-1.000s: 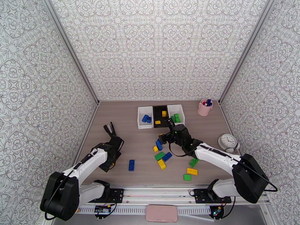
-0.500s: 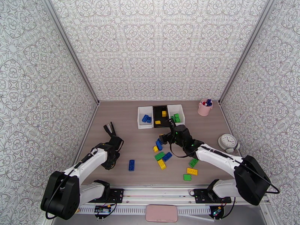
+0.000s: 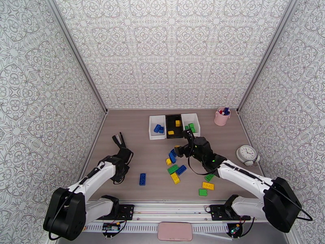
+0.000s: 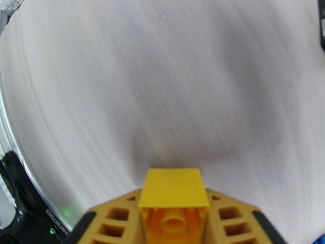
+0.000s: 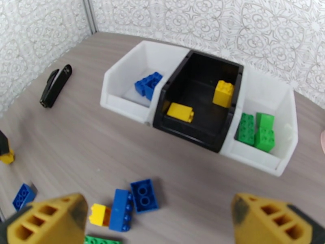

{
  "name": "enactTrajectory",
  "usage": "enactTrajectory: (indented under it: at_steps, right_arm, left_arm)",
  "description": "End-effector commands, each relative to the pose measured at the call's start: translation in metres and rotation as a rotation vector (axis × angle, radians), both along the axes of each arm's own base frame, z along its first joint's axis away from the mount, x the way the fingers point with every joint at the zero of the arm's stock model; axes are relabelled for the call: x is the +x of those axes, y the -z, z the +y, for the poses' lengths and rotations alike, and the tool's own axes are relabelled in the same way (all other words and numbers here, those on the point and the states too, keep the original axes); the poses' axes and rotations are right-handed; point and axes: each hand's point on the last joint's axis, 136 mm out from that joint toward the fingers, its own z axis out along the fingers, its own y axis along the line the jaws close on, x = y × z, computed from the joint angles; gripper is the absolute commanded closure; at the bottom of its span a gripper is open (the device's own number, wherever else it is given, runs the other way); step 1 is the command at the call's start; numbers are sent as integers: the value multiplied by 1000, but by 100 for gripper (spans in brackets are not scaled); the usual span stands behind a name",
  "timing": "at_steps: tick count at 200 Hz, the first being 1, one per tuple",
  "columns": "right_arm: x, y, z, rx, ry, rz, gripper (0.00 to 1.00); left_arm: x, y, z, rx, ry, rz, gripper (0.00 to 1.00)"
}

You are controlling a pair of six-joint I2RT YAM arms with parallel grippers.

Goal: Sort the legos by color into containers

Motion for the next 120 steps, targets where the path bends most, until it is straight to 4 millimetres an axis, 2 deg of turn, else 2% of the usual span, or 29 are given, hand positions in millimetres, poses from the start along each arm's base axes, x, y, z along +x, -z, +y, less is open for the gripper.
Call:
enactTrajectory:
  at_steps: [1, 48, 66, 91, 120]
  right_arm:
    - [-12, -6, 2, 33, -34, -5, 3]
    - [-27, -17, 5, 63, -107, -25, 3]
    - [-30, -24, 4, 83, -112, -44, 2]
    - [-33, -29, 0, 112, -100, -67, 2]
    - [-37, -31, -6, 135, -83, -77, 2]
  left_arm:
    - [23, -19, -8, 5, 81, -102, 74]
    - [69, -59, -47, 3, 344, -301, 73]
    - [88, -77, -69, 10, 441, -380, 73]
    - [114, -98, -112, -4, 580, -477, 74]
    - [138, -111, -158, 5, 702, -500, 78]
